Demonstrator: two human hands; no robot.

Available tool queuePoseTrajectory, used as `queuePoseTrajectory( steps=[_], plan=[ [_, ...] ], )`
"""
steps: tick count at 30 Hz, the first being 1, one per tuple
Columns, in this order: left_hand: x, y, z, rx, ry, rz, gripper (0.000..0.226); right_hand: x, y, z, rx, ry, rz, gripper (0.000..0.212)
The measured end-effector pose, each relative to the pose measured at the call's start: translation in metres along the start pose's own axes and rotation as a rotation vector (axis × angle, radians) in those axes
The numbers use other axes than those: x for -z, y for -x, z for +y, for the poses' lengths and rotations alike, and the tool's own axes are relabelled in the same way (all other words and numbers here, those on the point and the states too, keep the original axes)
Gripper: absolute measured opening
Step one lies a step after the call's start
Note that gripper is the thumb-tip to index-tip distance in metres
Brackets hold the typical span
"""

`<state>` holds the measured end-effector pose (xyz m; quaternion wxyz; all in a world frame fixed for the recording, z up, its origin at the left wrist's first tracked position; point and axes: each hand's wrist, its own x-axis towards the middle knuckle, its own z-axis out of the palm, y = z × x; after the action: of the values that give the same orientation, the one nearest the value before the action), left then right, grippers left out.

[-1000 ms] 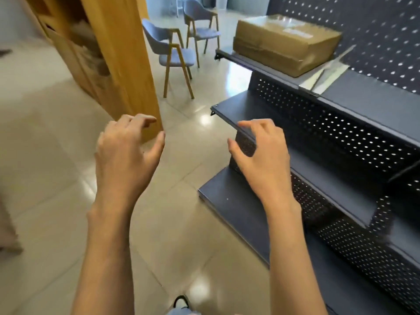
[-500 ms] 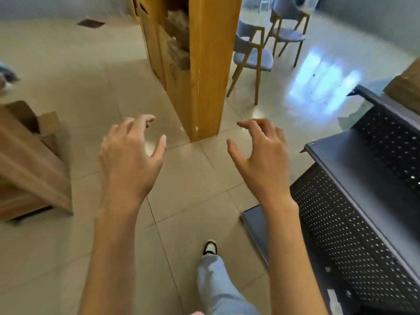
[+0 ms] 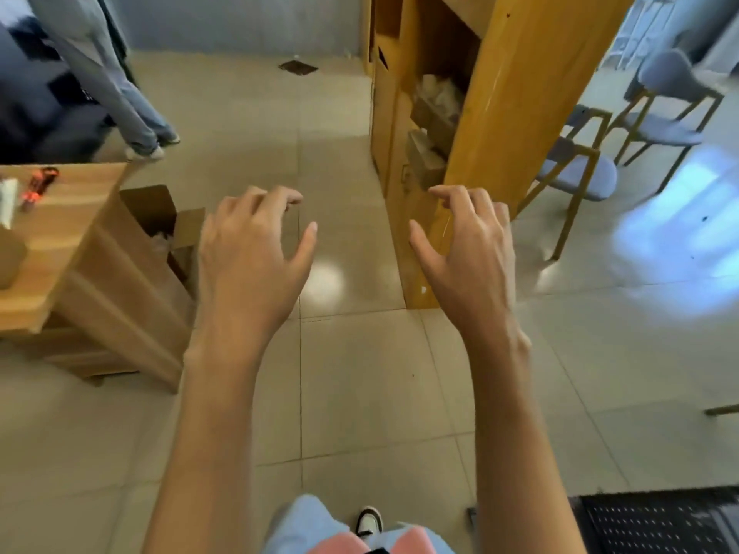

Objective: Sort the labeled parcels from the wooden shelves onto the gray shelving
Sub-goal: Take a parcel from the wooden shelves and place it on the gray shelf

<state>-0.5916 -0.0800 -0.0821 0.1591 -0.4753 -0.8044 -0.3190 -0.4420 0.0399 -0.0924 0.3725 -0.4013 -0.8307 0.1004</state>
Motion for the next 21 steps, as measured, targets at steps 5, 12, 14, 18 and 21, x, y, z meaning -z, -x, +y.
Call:
queuePoseTrajectory(
  steps=[5, 12, 14, 18, 21],
  plan=[
    [-0.044, -0.056, -0.028, 0.044, -0.012, -0.014, 0.031, -0.055, -0.063, 0.014, 0.014, -0.016, -0.036, 0.038],
    [-0.132, -0.179, -0.078, 0.007, 0.054, -0.019, 0.034, -0.141, -0.169, 0.038, -0.022, 0.042, -0.042, 0.038],
    [-0.155, -0.223, -0.091, -0.027, 0.084, -0.026, 0.032, -0.163, -0.211, 0.040, -0.042, 0.055, -0.017, 0.037],
    [-0.190, -0.319, -0.117, -0.091, 0.133, 0.011, 0.027, -0.205, -0.297, 0.038, -0.094, 0.062, 0.048, 0.036],
    [-0.214, -0.380, -0.133, -0.133, 0.141, 0.039, 0.025, -0.234, -0.348, 0.039, -0.128, 0.071, 0.091, 0.035]
  ],
)
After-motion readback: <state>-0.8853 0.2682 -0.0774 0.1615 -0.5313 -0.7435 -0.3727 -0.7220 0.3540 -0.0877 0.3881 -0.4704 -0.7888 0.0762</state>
